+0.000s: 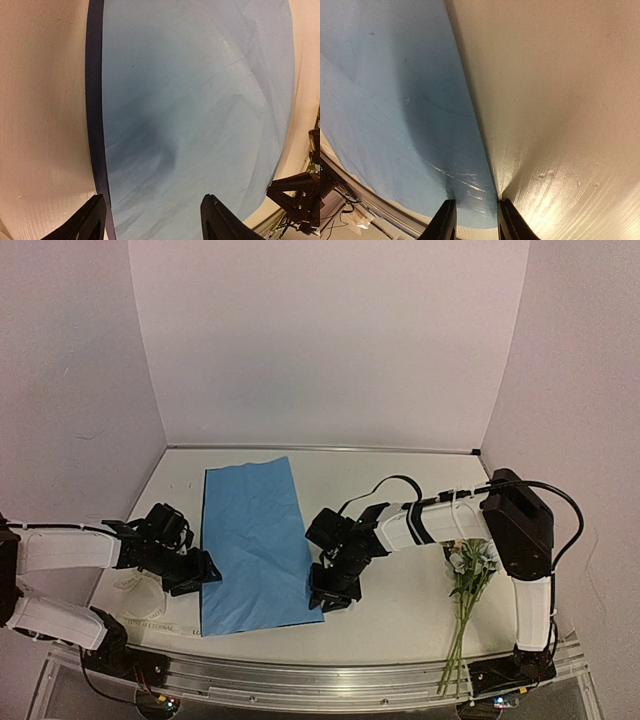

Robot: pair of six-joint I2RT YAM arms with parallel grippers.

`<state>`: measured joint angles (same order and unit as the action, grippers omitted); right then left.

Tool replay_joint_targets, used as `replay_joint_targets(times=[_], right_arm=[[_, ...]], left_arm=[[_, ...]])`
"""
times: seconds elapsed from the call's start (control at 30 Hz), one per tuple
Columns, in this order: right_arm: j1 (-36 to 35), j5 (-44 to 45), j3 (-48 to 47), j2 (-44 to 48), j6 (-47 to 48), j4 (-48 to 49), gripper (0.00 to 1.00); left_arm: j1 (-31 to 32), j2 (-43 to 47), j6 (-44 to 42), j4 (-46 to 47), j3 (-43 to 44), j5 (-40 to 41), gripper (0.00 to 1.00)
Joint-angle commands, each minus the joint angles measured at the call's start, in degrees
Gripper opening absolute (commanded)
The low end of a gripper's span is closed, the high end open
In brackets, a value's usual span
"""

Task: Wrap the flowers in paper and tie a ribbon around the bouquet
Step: Pass from the left arm to the right

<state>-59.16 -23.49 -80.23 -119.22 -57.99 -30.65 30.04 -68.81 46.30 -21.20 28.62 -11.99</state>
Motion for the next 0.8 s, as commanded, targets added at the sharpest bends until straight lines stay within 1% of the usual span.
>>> replay_joint_targets(times=[0.0,0.13,0.37,0.47,0.6,0.77], right_arm=[[-0.06,3.7,2.39,-2.81,-0.37,-0.99,0.3],[-0.05,3.88,2.53,-2.6,-0.21,-0.99,0.3],[-0.05,3.46,2.06,-3.07,-0.24,-0.98,0.3],[-0.01,3.02,1.57,-3.36,-0.43,-0.9,0.3],[-0.05,2.54,1.19,-3.63,-0.55,-0.9,0.3],[-0.05,2.72,1.18,-3.39,-0.37,-0.9,0.29]], left_arm=[[-0.25,-2.46,-2.04,3.07,0.21,0.95,0.7],[-0.25,-4.47,-3.48,4.59,0.74,0.35,0.7],[-0.33,-7.93,-3.39,6.66,0.42,-0.8,0.62],[-0.32,-8.42,-3.25,7.75,0.35,-1.46,0.57],[-0.32,-9.6,-3.28,8.65,2.03,-3.07,0.47],[-0.33,-9.12,-3.36,7.96,4.47,-3.74,0.25]])
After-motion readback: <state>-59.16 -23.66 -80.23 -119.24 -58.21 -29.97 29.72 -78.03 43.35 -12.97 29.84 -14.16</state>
